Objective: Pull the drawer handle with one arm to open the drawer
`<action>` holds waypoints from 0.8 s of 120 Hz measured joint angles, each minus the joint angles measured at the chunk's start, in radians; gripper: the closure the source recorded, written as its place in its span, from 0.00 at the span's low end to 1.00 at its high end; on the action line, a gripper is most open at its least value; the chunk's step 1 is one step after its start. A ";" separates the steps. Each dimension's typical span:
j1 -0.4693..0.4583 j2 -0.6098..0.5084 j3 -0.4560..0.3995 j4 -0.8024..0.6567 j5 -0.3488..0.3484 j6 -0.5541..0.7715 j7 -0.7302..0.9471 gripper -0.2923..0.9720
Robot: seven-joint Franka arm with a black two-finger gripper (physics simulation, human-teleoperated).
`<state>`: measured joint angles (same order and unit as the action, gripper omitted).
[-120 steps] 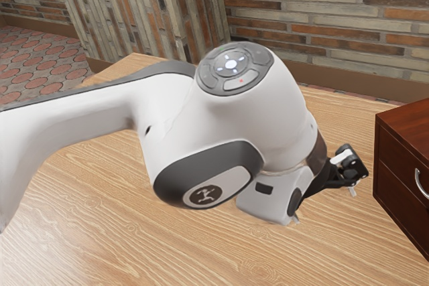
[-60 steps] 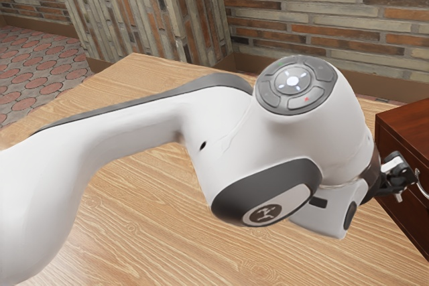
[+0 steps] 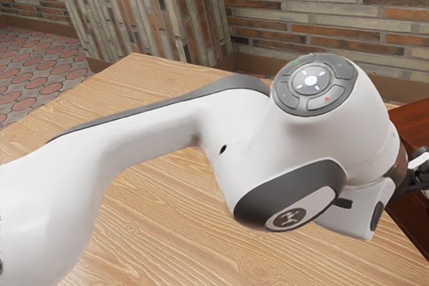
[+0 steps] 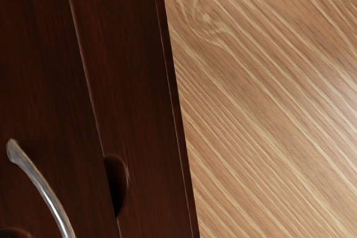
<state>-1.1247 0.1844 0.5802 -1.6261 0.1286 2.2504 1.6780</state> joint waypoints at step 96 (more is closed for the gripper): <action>0.095 0.117 -0.047 0.082 -0.080 0.030 0.044 0.23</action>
<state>-1.0298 0.3013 0.5337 -1.5440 0.0482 2.2803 1.7219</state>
